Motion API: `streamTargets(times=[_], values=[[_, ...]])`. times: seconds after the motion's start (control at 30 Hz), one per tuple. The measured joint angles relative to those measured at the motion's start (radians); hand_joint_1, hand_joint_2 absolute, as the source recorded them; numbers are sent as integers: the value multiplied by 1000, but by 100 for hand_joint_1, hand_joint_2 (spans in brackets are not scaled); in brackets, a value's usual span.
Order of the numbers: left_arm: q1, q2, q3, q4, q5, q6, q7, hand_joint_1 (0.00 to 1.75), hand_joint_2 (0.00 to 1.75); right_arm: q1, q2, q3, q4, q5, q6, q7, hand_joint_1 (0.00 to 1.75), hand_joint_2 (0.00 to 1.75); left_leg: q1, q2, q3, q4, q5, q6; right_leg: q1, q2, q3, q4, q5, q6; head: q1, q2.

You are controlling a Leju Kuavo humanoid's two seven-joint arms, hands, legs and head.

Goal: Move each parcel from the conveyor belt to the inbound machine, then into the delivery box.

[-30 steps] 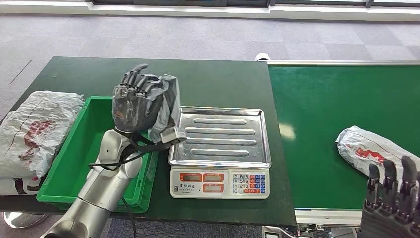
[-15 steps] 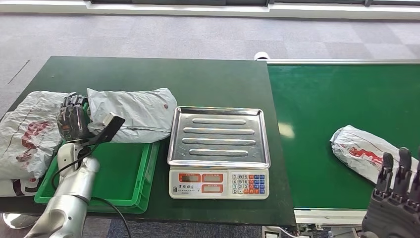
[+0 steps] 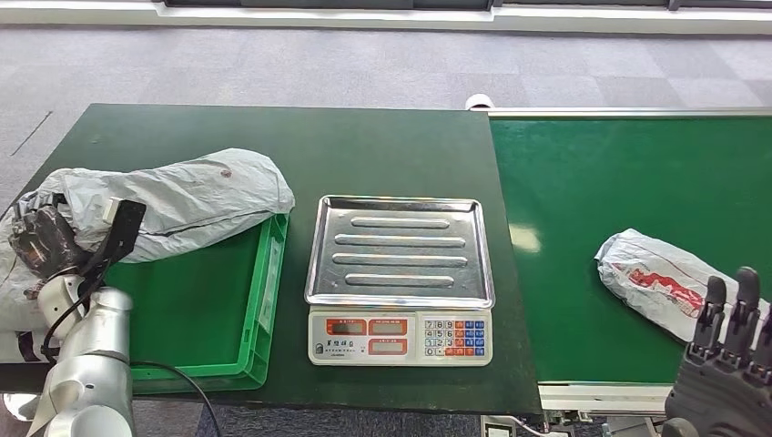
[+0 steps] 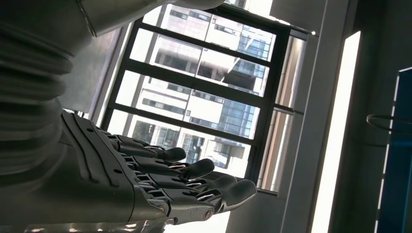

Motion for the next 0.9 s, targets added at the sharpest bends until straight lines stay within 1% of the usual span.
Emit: streamTargets(times=[0.1,0.2,0.43,0.57,0.6,0.67,0.73,0.77,0.83,0.9], values=[[-1,17,38,15,-61,0,52,175,175,2,-3,0,0,-2,-6,1,0,175,0,0,0,0,0,0,0,0,1,0,0,0,0,0],[2,25,56,26,-92,0,69,175,175,3,-3,0,0,-1,-8,2,0,175,0,0,2,0,-1,-1,0,0,2,0,0,-1,0,0],[17,31,61,50,-106,0,69,175,175,17,-3,0,0,7,-14,0,0,175,-1,2,9,-3,-3,-4,0,2,5,1,-2,-3,0,0],[29,22,53,53,-84,-9,26,175,175,30,-3,0,-1,11,-14,-2,0,175,-2,3,14,-5,-3,-6,-1,3,8,1,-3,-5,0,0],[39,13,38,44,-58,-31,11,175,175,33,-3,0,-2,14,-10,-4,0,175,-2,3,16,-6,-3,-6,-2,3,10,1,-4,-5,0,0],[87,-13,-23,-18,26,-118,0,175,175,38,-1,0,-5,21,4,-9,0,175,-4,3,19,-8,-4,-6,-4,3,13,1,-6,-6,0,0],[166,-40,-133,-146,108,-195,35,175,175,43,5,0,-9,29,21,-13,0,175,-5,3,22,-9,-7,-6,-5,3,17,1,-9,-5,0,0],[210,-49,-195,-219,130,-210,63,175,175,45,8,0,-11,32,28,-14,0,175,-5,3,22,-9,-8,-5,-6,3,19,1,-10,-5,0,0],[299,-58,-307,-367,143,-200,123,175,175,47,14,0,-15,37,39,-14,0,175,-6,4,21,-9,-12,-4,-6,4,22,1,-13,-5,0,0],[396,-61,-390,-518,148,-176,169,175,175,53,22,0,-21,40,47,-13,0,175,-6,8,25,-9,-16,-4,-6,7,23,0,-16,-4,0,0]])
